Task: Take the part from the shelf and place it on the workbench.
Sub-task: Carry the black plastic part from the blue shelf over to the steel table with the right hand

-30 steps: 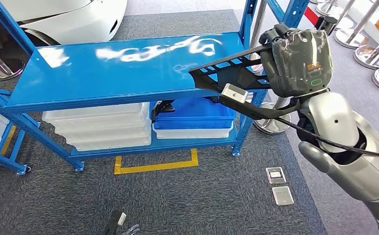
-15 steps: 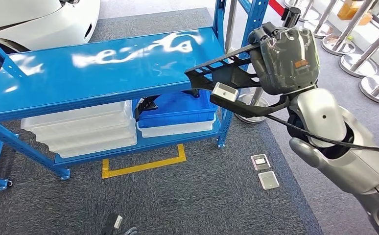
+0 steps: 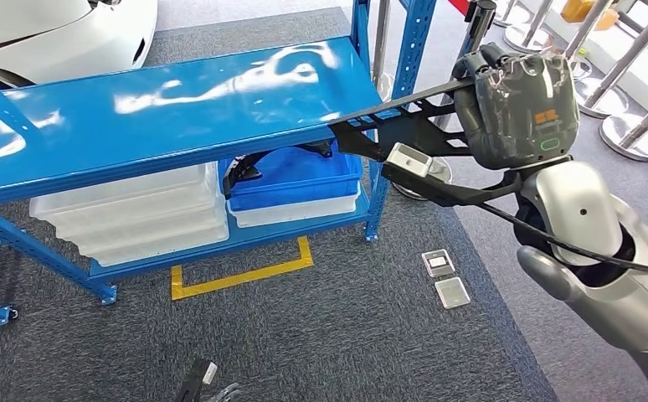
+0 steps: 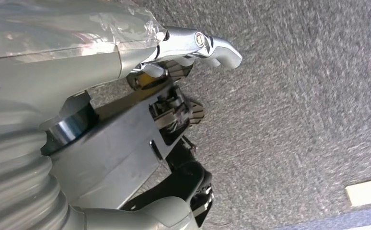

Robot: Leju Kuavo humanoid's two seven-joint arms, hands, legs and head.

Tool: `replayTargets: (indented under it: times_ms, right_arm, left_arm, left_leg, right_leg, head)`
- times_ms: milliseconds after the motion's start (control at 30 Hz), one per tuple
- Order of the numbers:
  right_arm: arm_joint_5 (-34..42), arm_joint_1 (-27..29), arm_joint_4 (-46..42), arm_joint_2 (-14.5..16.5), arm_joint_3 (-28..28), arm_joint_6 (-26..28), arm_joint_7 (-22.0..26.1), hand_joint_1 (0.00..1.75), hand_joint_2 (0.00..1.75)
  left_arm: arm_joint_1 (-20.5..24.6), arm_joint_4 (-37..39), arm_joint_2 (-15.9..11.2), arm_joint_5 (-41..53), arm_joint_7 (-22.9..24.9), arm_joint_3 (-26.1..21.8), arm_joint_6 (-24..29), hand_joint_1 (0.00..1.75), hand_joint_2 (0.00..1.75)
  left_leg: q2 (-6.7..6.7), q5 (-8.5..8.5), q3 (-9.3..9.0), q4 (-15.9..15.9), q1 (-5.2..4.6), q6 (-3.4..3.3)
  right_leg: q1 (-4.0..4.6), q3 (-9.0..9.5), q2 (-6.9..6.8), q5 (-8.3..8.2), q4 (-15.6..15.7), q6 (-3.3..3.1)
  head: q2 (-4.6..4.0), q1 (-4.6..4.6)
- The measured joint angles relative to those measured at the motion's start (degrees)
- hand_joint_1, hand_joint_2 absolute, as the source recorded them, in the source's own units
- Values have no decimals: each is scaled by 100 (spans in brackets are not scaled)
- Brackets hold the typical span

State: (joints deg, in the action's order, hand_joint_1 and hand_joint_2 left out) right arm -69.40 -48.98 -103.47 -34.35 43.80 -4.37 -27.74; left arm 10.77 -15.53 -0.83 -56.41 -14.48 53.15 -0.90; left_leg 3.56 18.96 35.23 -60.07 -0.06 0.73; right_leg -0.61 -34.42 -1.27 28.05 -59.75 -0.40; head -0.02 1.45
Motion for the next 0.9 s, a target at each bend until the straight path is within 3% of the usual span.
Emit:
replayTargets:
  times_ms: [67, 100, 167, 233, 267, 300, 400, 467, 567, 633, 700, 767, 800, 900]
  right_arm:
    - [8, -2, 0, -1, -1, 0, -4, 175, 175]
    - [12, -4, 0, -1, -1, 0, -4, 175, 175]
    - [26, -4, 0, 2, 4, 0, -4, 175, 175]
    - [44, 1, 0, 4, 11, 0, -5, 175, 175]
    - [52, 2, 0, 5, 13, -1, -6, 175, 175]
    - [57, 3, 0, 5, 14, -1, -9, 175, 175]
    - [62, -4, 0, 7, 14, -2, -27, 175, 175]
    - [65, -14, 1, 9, 15, -5, -42, 175, 175]
    - [71, -21, 2, 4, 6, -7, -54, 175, 175]
    - [75, -34, 2, -3, 0, -7, -55, 175, 175]
    - [79, -35, 3, -5, 3, -8, -55, 175, 175]
    - [80, -23, 4, -5, 7, -9, -55, 175, 175]
    - [81, -23, 4, -5, 7, -9, -55, 175, 175]
    - [81, -32, 4, -5, 4, -9, -56, 175, 175]
  left_arm:
    - [1, -1, 0, -1, -5, 1, 0, 0, 175]
    - [-1, -1, 0, -1, -7, 1, 0, 0, 175]
    - [-14, 0, 0, -1, -8, 1, 0, 0, 175]
    - [-26, 1, 0, -2, -8, 1, 0, 0, 175]
    - [-29, 1, 0, -3, -8, 1, 0, 0, 175]
    - [-31, 2, 0, -3, -8, 1, 0, 0, 175]
    - [-31, 2, -1, 21, -5, 1, -9, 0, 175]
    - [-33, 2, -2, 78, 14, 2, -43, 0, 175]
    - [-18, -1, -1, 129, 31, 4, -86, 0, 175]
    - [-7, -3, -1, 144, 33, 4, -101, 0, 175]
    - [-13, -3, -1, 165, 39, 5, -120, 0, 175]
    - [-16, -3, -2, 180, 48, 5, -132, 0, 175]
    - [-14, -3, -1, 184, 51, 5, -134, 0, 175]
    - [-6, -3, -1, 189, 53, 5, -138, 0, 175]
  left_leg:
    - [-57, 99, 31, -108, 9, 64]
    - [-127, 244, 98, -295, 16, 97]
    - [-266, 656, 351, -962, 36, 143]
    - [-302, 881, 555, -1530, 48, 160]
    - [-307, 835, 531, -1544, 51, 157]
    - [-318, 691, 410, -1343, 53, 145]
    - [-523, 203, -125, -264, 62, 69]
    - [-606, 169, -213, 1, 50, 32]
    - [-502, 103, -214, 126, 65, -41]
    - [-415, 43, -222, 209, 81, -93]
    - [-335, 29, -199, 203, 64, -110]
    - [-253, 36, -171, 168, 55, -111]
    - [-216, 45, -161, 147, 55, -107]
    - [-131, 86, -143, 82, 43, -56]
  right_leg:
    - [-26, -15, 46, -55, 35, -74]
    - [-41, -24, 67, -82, 53, -111]
    - [-41, -55, 121, -116, 60, -156]
    - [-33, -84, 197, -140, 58, -170]
    - [-31, -92, 241, -149, 56, -169]
    - [-30, -94, 287, -157, 54, -163]
    - [-26, -112, 408, -180, 41, -124]
    - [-43, -166, 473, -220, 38, -55]
    - [-63, -240, 486, -214, 5, 59]
    - [-51, -434, 326, 45, -397, 101]
    - [-49, -755, 198, 373, -1106, 135]
    - [-56, -884, 165, 420, -1435, 155]
    - [-57, -789, 147, 298, -1279, 156]
    - [-24, -220, -3, -117, -213, 106]
  head:
    - [0, -24]
    - [0, -49]
    - [0, -117]
    - [0, -168]
    - [0, -183]
    - [0, -195]
    - [0, -228]
    - [0, -227]
    - [0, -201]
    - [0, -131]
    - [0, -53]
    - [0, -4]
    - [0, 22]
    - [0, 97]
